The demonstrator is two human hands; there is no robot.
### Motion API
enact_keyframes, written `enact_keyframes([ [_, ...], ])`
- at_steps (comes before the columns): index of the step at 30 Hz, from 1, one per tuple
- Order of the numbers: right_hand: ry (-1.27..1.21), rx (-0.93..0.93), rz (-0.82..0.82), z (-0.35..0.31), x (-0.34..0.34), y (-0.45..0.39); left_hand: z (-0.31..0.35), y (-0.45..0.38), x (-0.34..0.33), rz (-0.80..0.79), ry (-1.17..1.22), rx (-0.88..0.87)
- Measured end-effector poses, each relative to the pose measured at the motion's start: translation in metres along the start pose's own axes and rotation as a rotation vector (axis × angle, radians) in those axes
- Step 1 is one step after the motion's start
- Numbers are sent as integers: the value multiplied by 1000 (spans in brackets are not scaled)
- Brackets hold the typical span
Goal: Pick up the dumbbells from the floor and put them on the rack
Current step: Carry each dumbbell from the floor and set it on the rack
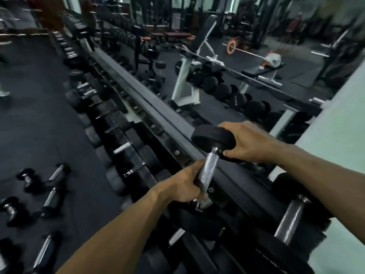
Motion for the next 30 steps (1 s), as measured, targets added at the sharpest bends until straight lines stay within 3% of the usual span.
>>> enact_keyframes([
  [13, -54, -326, -70, 148, -79, -37, -13, -177, -26, -275, -217, 12],
  [25, -44, -352, -122, 157, -87, -50, -13, -187, -15, -345, -266, 36],
  [30, -46, -336, -167, 150, -80, -49, -5, -175, -13, -279, -373, -1],
])
Point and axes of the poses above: each hand's wrist, its own y-axis away from the middle knuckle, its own x-axis out of the back of the hand, z = x × y, the point moved 1 cm from there along -y, towards the middle knuckle, and after that the axes turned 13 degrees about y, right-handed, at the moved point
